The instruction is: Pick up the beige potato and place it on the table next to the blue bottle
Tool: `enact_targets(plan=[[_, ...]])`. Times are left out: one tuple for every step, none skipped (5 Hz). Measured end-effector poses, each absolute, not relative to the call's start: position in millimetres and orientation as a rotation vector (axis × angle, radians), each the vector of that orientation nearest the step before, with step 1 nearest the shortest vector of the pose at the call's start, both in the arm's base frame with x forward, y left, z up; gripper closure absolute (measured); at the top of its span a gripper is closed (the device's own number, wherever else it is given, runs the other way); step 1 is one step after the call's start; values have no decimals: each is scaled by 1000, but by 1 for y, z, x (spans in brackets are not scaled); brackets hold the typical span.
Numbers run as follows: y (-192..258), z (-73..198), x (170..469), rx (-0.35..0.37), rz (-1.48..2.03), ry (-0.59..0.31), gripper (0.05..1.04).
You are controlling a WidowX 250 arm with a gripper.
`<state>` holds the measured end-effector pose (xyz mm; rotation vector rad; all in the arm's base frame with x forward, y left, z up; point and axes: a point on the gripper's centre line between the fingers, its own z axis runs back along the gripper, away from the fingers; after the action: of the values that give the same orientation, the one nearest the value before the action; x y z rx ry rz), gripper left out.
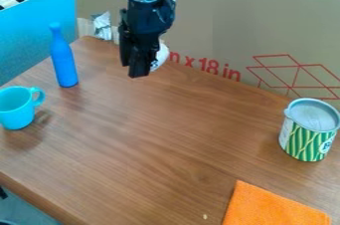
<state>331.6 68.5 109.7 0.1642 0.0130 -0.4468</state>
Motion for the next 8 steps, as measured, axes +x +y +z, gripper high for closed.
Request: enact_targets(plan=[[106,99,335,178,-226,-37,583],[133,61,330,168,-45,24,583],[140,43,328,169,69,54,583],[147,35,329,169,142,63,583],[149,33,335,170,172,62,509],[147,32,335,128,206,56,202],[147,33,334,110,223,25,77],[142,41,331,115,236,-3,79]])
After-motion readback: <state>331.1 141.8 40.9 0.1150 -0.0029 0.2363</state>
